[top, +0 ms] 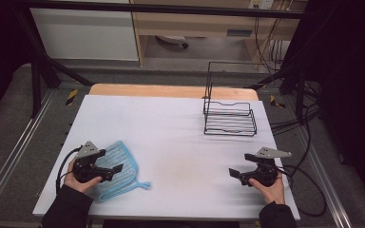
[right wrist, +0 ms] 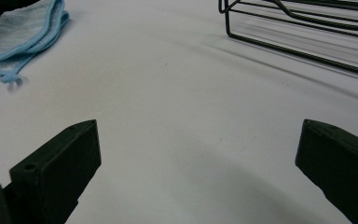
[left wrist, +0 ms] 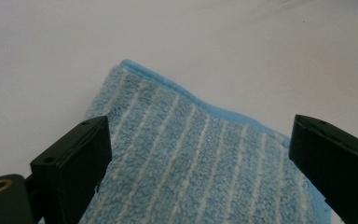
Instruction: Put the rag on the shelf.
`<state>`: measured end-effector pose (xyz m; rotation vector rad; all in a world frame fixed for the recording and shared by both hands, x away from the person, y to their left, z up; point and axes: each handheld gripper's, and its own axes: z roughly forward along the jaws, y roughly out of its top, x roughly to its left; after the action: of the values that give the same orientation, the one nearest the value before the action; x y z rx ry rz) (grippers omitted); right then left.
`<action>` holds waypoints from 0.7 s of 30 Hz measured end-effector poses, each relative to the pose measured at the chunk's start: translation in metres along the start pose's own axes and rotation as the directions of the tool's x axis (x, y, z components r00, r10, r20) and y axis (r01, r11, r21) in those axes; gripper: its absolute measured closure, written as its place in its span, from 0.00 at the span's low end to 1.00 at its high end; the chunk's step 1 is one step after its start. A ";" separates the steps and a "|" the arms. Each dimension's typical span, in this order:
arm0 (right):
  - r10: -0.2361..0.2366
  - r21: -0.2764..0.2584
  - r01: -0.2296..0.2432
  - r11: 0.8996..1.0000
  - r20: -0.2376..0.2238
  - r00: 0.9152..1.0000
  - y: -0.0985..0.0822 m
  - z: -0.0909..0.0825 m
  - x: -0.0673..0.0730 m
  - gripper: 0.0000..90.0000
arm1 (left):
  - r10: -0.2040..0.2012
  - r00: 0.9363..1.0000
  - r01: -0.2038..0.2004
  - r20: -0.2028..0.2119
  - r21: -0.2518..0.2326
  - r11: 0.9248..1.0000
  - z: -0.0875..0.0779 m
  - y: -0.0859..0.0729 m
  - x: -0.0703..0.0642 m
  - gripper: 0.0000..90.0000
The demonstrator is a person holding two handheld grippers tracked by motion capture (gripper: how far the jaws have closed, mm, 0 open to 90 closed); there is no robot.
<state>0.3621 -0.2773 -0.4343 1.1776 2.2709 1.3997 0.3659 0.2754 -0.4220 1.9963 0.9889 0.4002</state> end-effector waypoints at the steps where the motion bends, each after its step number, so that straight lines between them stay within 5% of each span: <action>1: 0.000 0.000 0.000 1.000 0.001 1.000 0.000 0.000 0.000 0.01 | -0.001 1.000 0.001 -0.002 0.002 1.000 0.000 0.000 0.000 0.06; 11: 0.000 0.005 0.000 1.000 0.007 1.000 0.000 0.001 0.000 0.01 | -0.001 1.000 0.001 -0.002 0.013 1.000 0.002 0.005 -0.005 0.08; 21: -0.001 0.021 0.001 1.000 0.013 1.000 -0.001 0.004 0.001 0.01 | 0.029 0.999 -0.029 0.016 0.053 0.998 0.010 0.011 -0.028 0.14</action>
<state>0.3632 -0.2745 -0.4365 1.1879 2.2830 1.3665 0.3588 0.2448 -0.4168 2.0602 0.9708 0.3772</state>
